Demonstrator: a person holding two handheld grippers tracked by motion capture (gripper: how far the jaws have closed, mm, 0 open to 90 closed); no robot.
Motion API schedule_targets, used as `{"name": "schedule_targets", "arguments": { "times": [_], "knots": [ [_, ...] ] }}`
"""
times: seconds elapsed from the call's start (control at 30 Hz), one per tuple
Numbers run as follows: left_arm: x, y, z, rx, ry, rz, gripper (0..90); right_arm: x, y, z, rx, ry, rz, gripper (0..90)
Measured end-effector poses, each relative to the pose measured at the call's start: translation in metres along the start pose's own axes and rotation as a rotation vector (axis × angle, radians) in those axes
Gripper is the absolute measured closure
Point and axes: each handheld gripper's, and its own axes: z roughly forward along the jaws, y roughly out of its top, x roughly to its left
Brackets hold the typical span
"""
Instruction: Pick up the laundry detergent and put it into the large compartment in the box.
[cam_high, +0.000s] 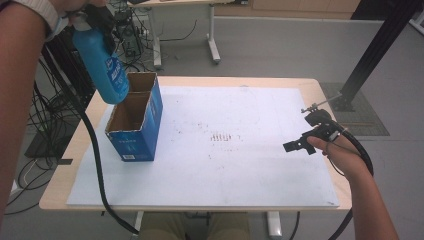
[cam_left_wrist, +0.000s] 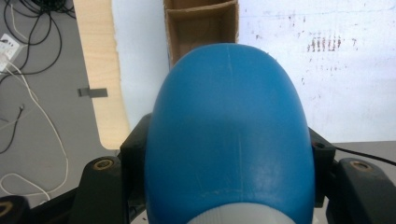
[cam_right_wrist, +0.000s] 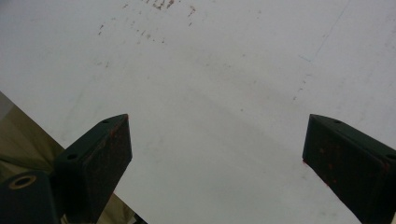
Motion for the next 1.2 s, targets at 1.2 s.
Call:
{"name": "schedule_targets", "arguments": {
  "times": [1.2],
  "knots": [
    [0.006, 0.023, 0.071, 0.025, 0.034, -0.005, 38.6, -0.002, -0.002, 0.011, 0.001, 0.015, 0.006, 7.9]
  ]
}}
